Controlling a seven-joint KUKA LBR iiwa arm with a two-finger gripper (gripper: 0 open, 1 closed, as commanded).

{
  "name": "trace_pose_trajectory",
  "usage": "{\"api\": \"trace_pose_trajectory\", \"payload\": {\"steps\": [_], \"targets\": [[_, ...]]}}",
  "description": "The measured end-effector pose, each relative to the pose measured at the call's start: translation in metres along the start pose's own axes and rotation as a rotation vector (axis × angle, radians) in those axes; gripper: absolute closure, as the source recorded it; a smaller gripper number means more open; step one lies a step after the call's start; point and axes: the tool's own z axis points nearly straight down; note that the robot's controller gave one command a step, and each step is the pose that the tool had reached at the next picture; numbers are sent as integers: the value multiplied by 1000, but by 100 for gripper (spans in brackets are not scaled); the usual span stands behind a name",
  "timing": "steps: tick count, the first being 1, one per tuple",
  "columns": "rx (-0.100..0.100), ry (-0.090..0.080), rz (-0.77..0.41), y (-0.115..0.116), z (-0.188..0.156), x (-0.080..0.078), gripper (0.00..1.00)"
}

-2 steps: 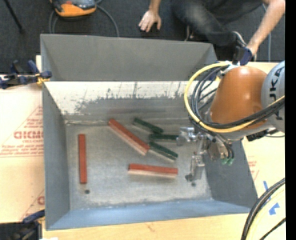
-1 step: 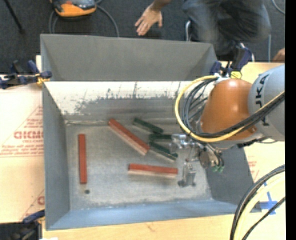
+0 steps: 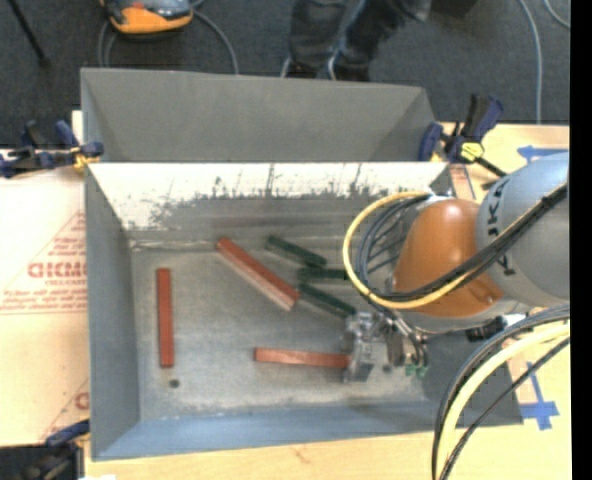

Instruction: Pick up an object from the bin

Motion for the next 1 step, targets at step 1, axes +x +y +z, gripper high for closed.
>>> {"api": "trace_pose_trajectory", "payload": {"steps": [1], "targets": [[0,0,-1,0,0,0,100]]}}
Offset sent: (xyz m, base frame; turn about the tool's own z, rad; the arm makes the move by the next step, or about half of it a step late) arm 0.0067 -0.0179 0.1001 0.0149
